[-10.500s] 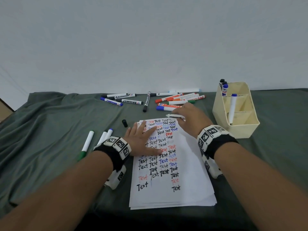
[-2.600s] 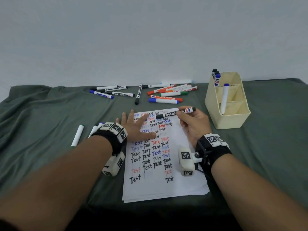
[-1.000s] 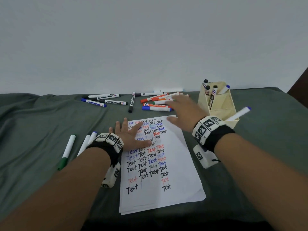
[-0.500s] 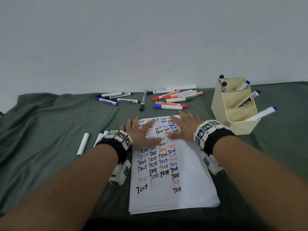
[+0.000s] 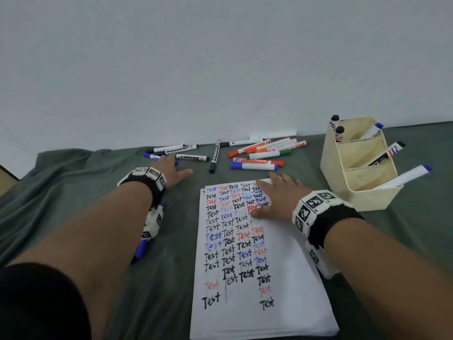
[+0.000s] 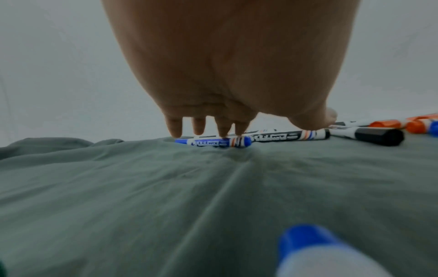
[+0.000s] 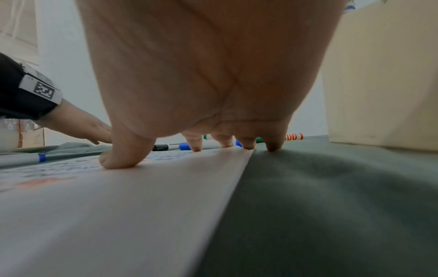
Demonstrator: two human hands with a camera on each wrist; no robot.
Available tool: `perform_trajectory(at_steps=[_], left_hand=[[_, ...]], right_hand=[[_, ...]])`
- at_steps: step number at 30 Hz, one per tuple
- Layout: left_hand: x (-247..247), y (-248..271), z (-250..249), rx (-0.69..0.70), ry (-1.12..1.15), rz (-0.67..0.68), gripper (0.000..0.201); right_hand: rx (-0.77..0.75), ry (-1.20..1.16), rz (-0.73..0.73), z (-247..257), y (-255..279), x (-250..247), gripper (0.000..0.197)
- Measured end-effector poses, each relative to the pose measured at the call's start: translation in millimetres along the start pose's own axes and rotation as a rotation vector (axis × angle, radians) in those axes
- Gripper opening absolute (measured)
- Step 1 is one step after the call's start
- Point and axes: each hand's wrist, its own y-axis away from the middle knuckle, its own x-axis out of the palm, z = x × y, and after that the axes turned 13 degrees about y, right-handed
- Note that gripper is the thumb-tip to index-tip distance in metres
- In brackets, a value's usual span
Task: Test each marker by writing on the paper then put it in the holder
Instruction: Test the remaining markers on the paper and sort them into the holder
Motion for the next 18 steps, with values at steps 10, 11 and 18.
perform_trajectory(at_steps=[10,11,18], left_hand=[[-18,-21,42,0.127,-0.210,-0.055,0.058],[-17,-22,47,0.122,-0.253,-0.034,0.059],[-12,-28,56,0.092,-0.180,-0.098,0.044]], right_hand=[[0.002,-0.007,-0.001,-1,-5,1,0.101],[0.004,-0.008,0.000,-1,-5,1,0.102],[0.007,-0.023,-0.007,0,-3,1,0.103]])
